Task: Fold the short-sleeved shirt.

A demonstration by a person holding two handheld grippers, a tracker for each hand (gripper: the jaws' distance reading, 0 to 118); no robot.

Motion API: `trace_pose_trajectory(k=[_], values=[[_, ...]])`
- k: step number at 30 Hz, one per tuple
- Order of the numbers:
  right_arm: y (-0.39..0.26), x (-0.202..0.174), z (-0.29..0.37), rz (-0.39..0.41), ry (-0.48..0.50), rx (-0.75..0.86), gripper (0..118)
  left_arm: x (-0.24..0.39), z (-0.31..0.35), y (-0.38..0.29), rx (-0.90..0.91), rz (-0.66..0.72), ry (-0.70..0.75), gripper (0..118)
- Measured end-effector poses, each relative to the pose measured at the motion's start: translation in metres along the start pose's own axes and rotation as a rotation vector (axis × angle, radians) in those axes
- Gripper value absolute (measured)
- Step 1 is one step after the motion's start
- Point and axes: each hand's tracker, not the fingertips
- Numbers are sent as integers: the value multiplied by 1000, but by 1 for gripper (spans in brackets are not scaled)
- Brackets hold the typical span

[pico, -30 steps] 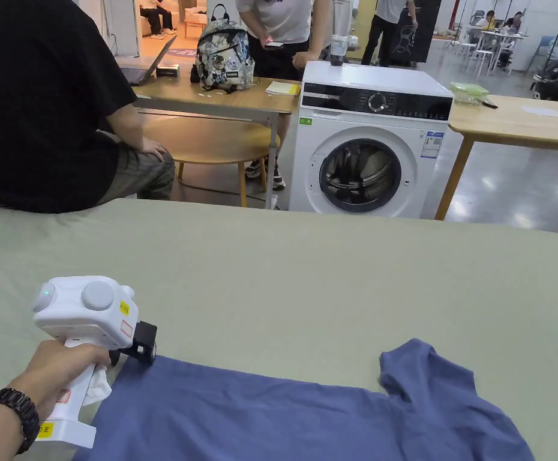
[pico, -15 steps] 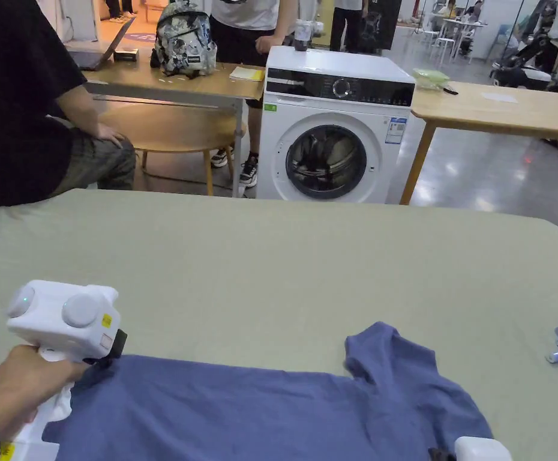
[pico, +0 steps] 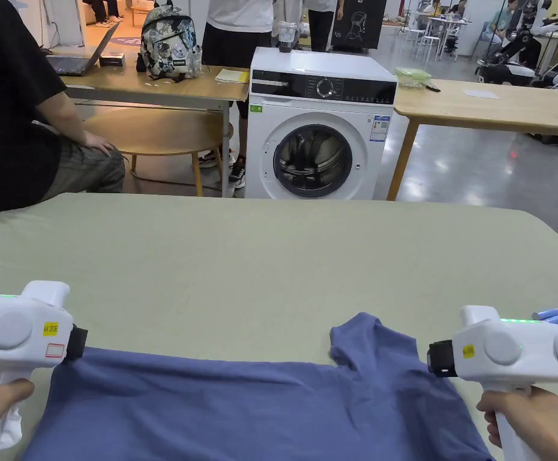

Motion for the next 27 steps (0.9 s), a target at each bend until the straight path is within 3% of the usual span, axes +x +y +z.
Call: trace_pose_trajectory(k=[4,6,7,9,10,14,18,22,27], values=[[-2,4,-37,-22,28,-116,59,-1,5,-8,-2,17,-1,0],[-7,2,-49,-20,44,-154,53,0,5,-12,-8,22,1,0],[-10,0,-47,-17,28,-129,45,-1,6,-13,-10,23,2,0],[-10,-3,-43,-16,20,-115,12,1,6,-16,-17,22,7,0],[-10,-5,-40,-15,24,-109,5,1,6,-17,-19,23,12,0],[-14,-18,-46,38,18,-100,1,5,3,-22,-28,24,13,0],[-18,-21,-24,-2,21,-20,1,8,9,-28,-22,22,16,0],[-18,-23,8,111,-59,147,1,3,30,-26,28,25,28,0],[-12,-20,59,50,-61,261,1,-3,69,-20,108,40,38,0]])
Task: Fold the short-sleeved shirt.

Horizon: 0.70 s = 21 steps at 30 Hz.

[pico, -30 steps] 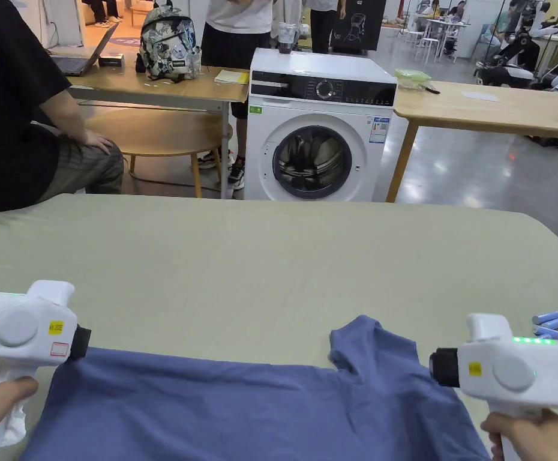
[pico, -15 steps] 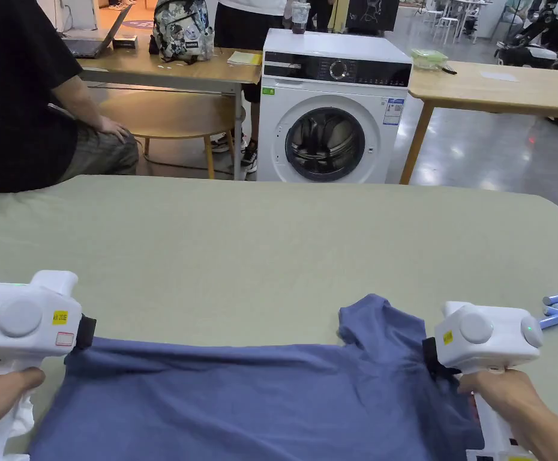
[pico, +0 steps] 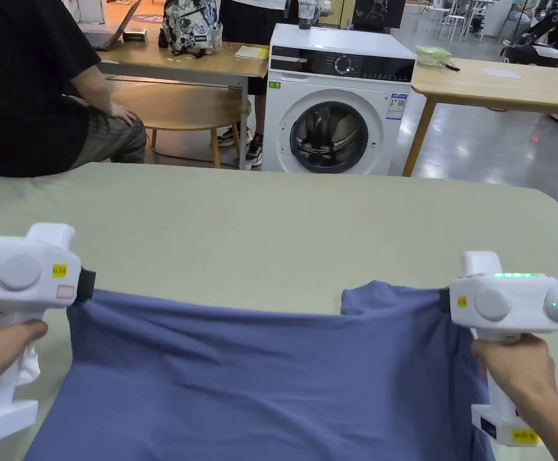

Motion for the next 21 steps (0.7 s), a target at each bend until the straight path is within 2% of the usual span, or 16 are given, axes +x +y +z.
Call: trace_pose_trajectory(k=[8,12,21], values=[[32,3,99,7,-33,215,1,-7,89,24,159,-1,5,0],[54,11,127,-6,-36,315,1,-15,132,39,236,3,21,0],[105,-5,218,-30,-45,500,1,-19,195,91,354,-7,56,0]])
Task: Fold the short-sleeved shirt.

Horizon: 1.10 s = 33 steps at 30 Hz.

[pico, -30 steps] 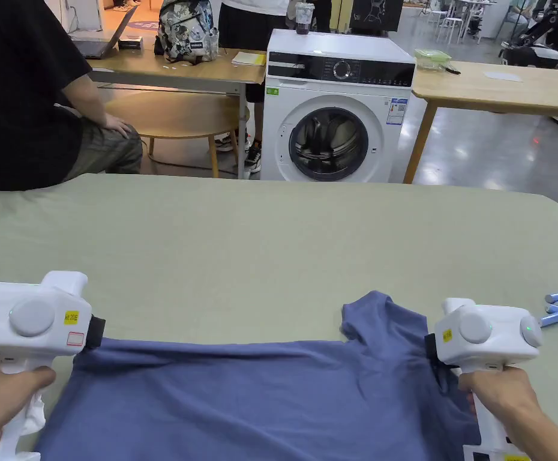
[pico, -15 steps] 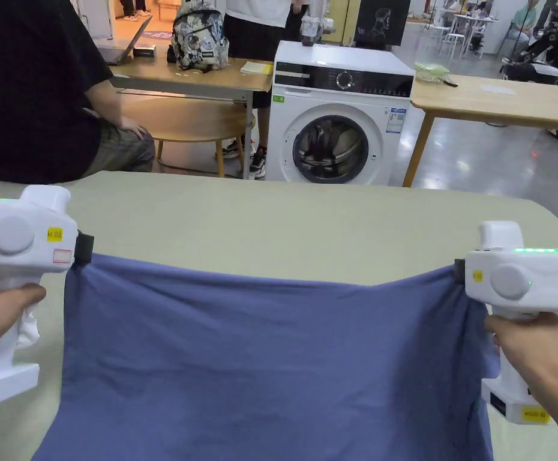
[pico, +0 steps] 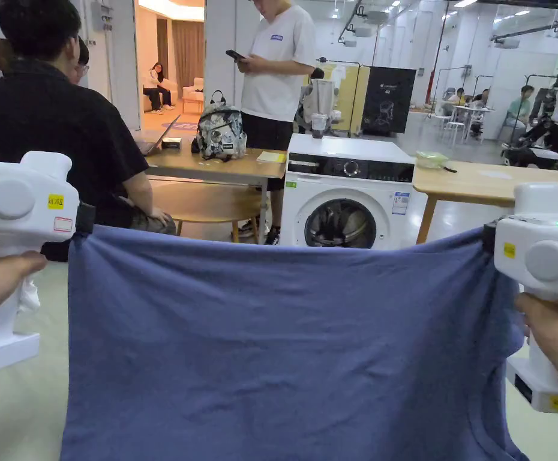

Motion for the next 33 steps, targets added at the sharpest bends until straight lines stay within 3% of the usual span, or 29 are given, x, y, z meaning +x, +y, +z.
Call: trace_pose_trajectory(k=[8,20,33], values=[[73,-5,1,9,-51,114,1,-6,2,65,104,-8,46,0],[180,-3,-33,-40,-93,200,1,-11,-10,170,214,3,82,0],[189,1,-86,-56,-135,212,1,3,-35,194,306,50,107,0]])
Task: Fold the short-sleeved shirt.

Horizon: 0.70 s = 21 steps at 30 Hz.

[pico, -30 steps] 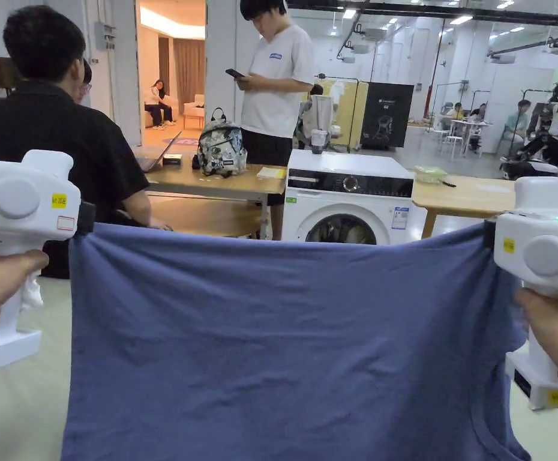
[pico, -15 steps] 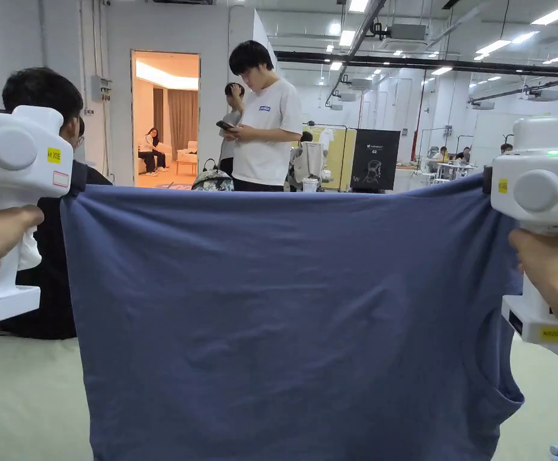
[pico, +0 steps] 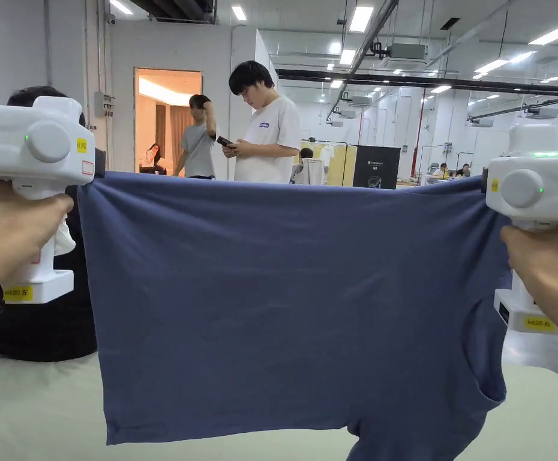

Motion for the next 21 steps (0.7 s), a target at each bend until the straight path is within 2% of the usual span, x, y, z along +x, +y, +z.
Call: trace_pose_trajectory(k=[11,16,21], values=[[-86,10,43,56,22,-72,1,-3,1,-90,-82,-18,-32,0],[-128,21,70,90,22,-121,1,-6,27,-137,-122,-11,-51,0],[-141,35,121,80,31,-136,1,-16,66,-162,-133,9,-64,0]])
